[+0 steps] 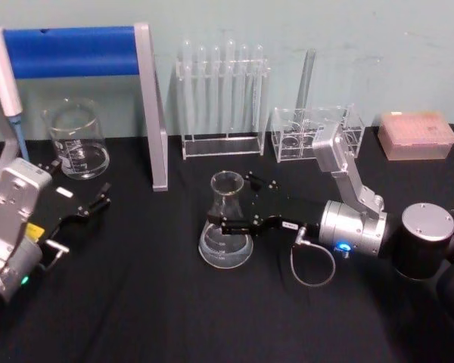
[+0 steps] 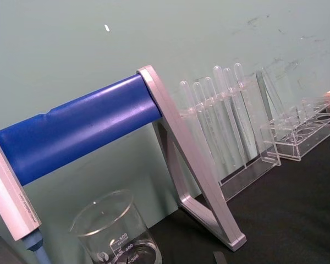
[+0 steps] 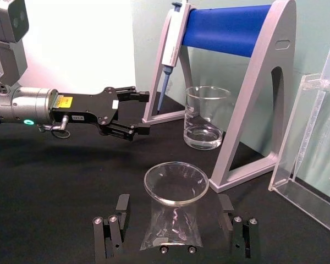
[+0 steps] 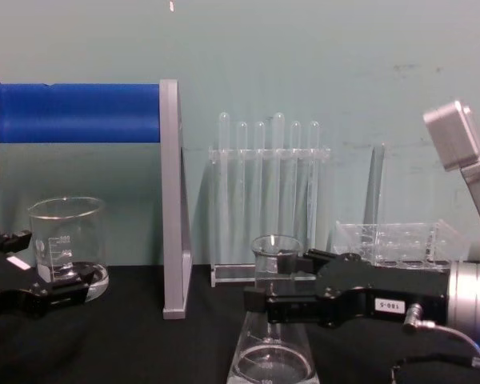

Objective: Grasp the erlenmeyer flask with one hand, shake it three times, then place it back.

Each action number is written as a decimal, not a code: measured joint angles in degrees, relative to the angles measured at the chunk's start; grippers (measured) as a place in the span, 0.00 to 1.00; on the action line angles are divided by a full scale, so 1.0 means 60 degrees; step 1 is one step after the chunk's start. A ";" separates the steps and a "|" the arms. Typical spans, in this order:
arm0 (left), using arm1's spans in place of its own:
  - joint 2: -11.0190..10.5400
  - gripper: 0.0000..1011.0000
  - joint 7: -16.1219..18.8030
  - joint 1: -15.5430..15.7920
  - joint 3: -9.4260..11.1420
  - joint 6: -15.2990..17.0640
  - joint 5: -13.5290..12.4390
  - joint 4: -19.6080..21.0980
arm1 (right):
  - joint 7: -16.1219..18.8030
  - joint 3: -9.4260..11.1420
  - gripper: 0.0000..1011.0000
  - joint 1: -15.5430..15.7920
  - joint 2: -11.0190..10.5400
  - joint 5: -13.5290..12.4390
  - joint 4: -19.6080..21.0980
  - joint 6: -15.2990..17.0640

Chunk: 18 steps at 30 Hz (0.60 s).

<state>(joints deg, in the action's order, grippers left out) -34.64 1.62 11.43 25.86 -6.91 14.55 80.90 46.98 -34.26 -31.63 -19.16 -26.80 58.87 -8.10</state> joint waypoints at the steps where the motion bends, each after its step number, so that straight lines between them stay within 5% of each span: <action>1: 0.0000 0.99 0.0000 -0.0001 0.0000 0.0000 0.0000 0.0000 | 0.0000 0.0001 0.99 0.0000 -0.0001 0.0000 0.0000 -0.0001; 6: 0.0000 0.99 0.0000 0.0000 0.0001 0.0000 0.0000 0.0000 | 0.0000 0.0004 0.98 0.0004 -0.0003 0.0000 0.0003 -0.0003; 18: 0.0000 0.99 0.0000 -0.0001 0.0000 0.0000 0.0000 0.0000 | 0.0000 0.0008 0.67 0.0011 -0.0004 0.0000 0.0012 -0.0012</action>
<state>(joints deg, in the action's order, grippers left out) -34.65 1.62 11.43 25.86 -6.91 14.55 80.90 46.98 -34.21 -31.56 -19.18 -26.80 58.94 -8.18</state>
